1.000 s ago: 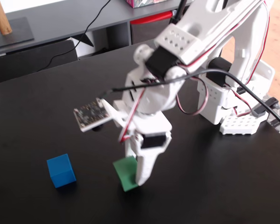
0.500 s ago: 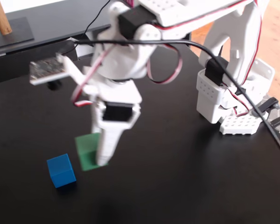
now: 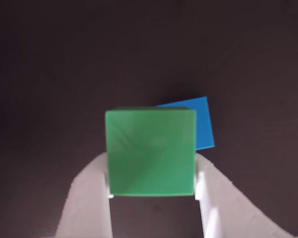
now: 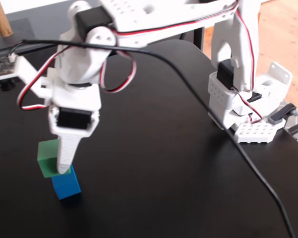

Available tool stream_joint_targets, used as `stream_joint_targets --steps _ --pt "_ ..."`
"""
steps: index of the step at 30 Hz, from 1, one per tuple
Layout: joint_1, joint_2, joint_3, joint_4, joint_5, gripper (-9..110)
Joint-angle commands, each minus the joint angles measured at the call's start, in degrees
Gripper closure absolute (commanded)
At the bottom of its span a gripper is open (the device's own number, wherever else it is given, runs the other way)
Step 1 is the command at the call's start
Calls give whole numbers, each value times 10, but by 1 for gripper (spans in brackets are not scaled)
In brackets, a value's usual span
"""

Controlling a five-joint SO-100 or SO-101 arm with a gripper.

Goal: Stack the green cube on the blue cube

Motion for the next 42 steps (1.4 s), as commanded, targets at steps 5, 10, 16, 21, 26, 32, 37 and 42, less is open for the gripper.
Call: stream_joint_targets --steps 5,10,16,21,26,32,37,42 --pt "17 -1 -32 -16 -20 99" --pt "21 4 29 -61 -31 99" --pt "23 11 116 -157 -43 99" --pt "28 10 134 -185 -59 99" --pt "35 -3 123 -189 -71 99" --pt "38 2 121 -181 -89 98" --pt "40 16 130 -172 -111 98" --pt "39 26 131 -149 -117 98"
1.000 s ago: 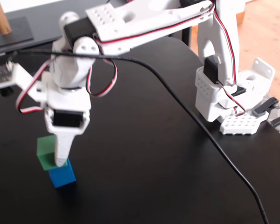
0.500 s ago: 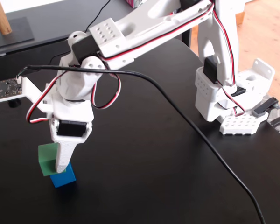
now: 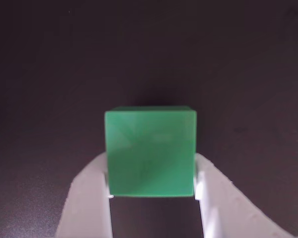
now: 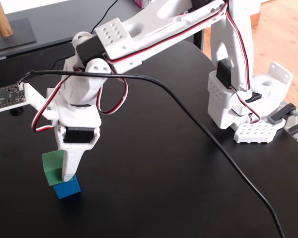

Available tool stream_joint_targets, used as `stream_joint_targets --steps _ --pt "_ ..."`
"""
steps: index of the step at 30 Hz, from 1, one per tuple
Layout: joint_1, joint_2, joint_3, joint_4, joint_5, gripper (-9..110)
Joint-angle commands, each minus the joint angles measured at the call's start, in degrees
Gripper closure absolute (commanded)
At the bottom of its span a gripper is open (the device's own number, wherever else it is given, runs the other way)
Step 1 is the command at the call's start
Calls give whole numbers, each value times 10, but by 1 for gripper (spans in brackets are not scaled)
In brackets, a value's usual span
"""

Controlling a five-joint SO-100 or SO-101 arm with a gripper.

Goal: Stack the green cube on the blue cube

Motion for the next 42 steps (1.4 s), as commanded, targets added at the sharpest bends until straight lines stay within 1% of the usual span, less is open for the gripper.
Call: stream_joint_targets --steps 1,5,11,16,24,30,37,42 --pt "5 47 -7 13 -4 98" --pt "4 52 -4 15 -3 95" --pt "11 54 2 15 -16 75" --pt "11 54 3 11 -15 67" --pt "11 64 -2 11 2 66" --pt "11 107 -4 32 14 66" --pt "4 196 2 83 26 66" --pt "0 290 54 99 25 66"
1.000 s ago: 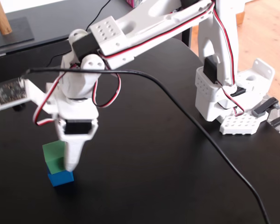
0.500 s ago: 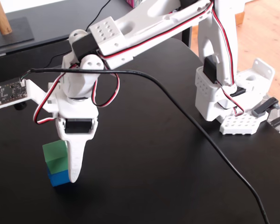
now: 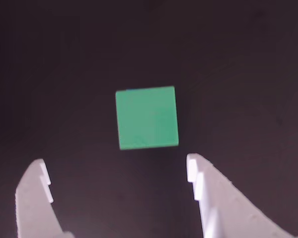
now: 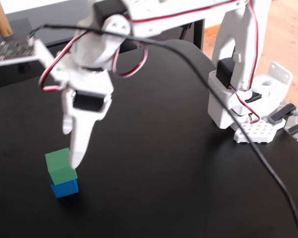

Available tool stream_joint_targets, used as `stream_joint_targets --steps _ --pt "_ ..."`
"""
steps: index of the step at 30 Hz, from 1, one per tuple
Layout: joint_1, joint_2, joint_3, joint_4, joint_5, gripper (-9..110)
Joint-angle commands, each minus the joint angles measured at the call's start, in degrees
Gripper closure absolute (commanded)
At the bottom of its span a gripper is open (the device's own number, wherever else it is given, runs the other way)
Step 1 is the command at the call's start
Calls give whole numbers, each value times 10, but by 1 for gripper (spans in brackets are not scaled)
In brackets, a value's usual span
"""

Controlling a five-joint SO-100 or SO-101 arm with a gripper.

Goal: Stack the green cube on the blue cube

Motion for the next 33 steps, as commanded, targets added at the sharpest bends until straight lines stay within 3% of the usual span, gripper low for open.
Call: stream_joint_targets --steps 1,20,23,26,33 --pt "-5 125 25 9 2 66" --pt "-30 529 313 65 -40 68" --pt "-40 596 367 76 -41 79" --pt "-54 655 410 91 -36 101" --pt "-67 768 510 100 -34 101"
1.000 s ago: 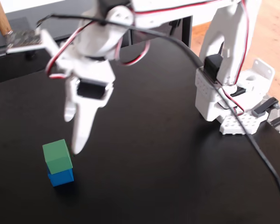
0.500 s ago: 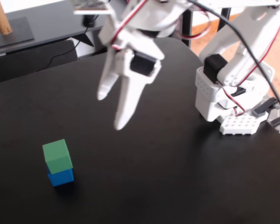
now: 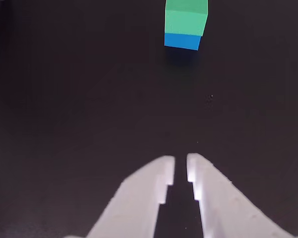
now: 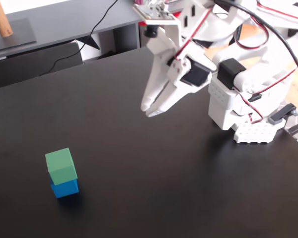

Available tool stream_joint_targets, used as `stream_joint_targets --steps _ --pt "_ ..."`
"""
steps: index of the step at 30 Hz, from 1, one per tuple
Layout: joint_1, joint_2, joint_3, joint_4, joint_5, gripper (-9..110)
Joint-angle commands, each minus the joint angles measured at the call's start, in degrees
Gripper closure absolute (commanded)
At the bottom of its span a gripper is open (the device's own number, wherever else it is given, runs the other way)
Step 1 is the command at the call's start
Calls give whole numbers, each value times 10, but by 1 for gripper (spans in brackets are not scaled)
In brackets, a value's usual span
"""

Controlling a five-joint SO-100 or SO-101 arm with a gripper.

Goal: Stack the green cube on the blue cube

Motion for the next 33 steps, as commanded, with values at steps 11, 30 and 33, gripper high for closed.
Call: stream_joint_targets --steps 11,30,33 --pt "-14 161 144 41 18 101" --pt "-3 194 286 36 28 101" --pt "-4 194 303 40 25 101"
